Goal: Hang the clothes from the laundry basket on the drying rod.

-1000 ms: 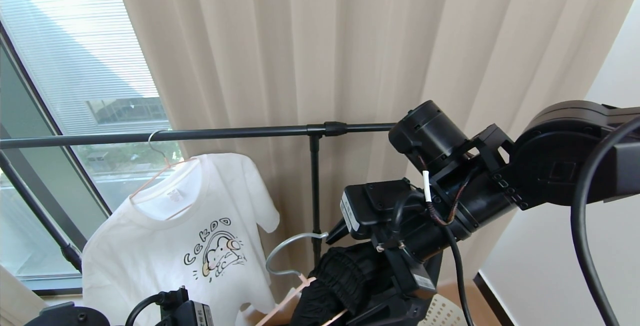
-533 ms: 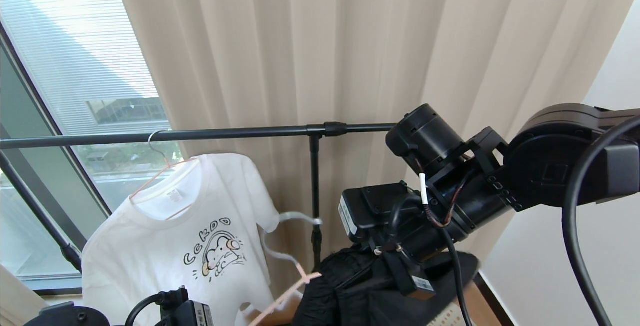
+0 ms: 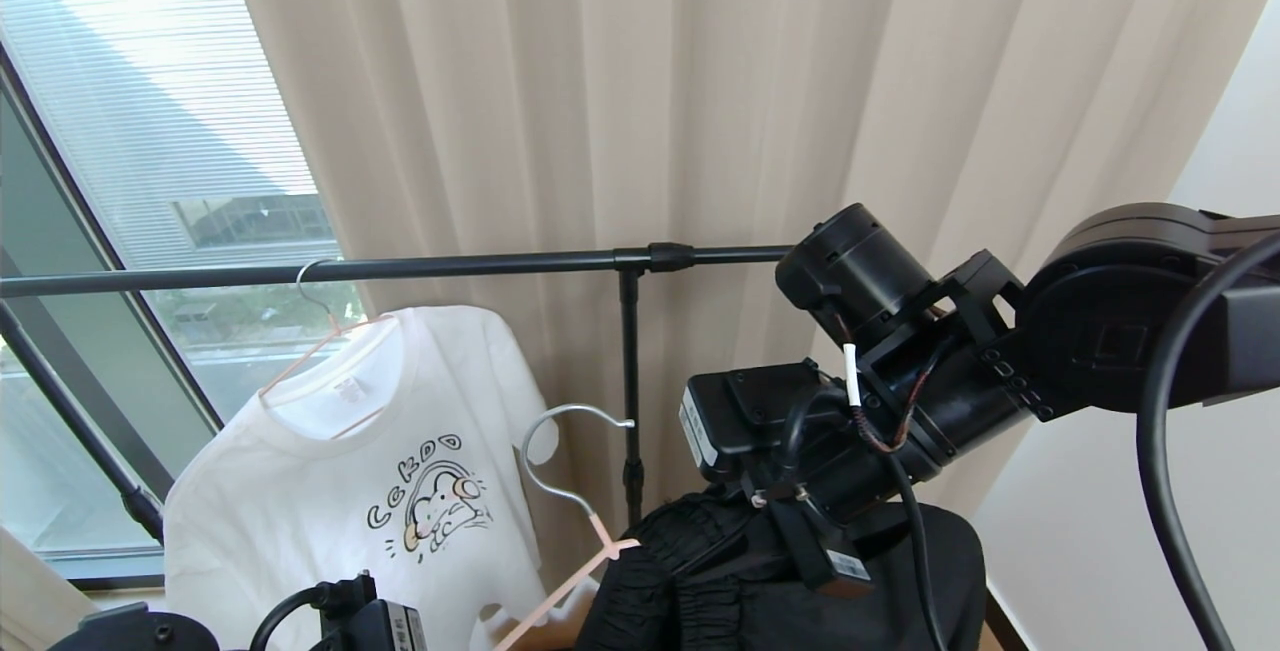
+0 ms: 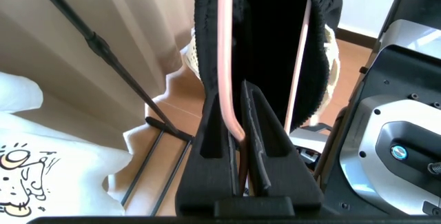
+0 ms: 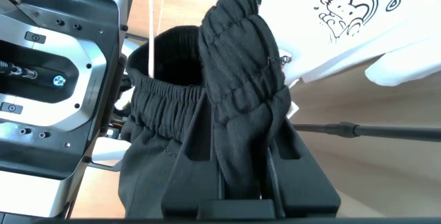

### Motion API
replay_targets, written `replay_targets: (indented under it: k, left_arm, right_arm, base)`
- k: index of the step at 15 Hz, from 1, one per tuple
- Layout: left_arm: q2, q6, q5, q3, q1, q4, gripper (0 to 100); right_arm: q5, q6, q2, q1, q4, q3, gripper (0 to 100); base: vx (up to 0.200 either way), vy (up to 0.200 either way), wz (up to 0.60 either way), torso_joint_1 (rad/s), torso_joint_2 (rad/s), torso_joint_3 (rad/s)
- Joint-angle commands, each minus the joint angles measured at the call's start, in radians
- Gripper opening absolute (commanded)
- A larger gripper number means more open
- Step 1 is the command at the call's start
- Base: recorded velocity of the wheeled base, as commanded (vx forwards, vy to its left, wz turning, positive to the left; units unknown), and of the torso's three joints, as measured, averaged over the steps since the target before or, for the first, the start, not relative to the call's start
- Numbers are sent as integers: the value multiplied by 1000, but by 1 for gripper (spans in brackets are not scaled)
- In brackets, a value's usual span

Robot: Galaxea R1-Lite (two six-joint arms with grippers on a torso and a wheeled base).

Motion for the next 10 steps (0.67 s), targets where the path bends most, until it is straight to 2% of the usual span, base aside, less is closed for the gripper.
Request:
replay_targets:
  k: [1,7,10]
  left_arm:
    - [2,-2,1,0,1,0,0]
    - [2,-2,1,0,4,-1,0]
    - [2,-6,1,0,5,-1,0]
  right_arm:
    - [1,0,-4,0,0,0,0]
    - [-1,0,-4,2,0,0,0]
    - [-27,0,-5,11,0,0,0]
  base:
    - [0,0,0,0,0,0]
    - [0,0,0,0,0,0]
    - [0,0,0,0,0,0]
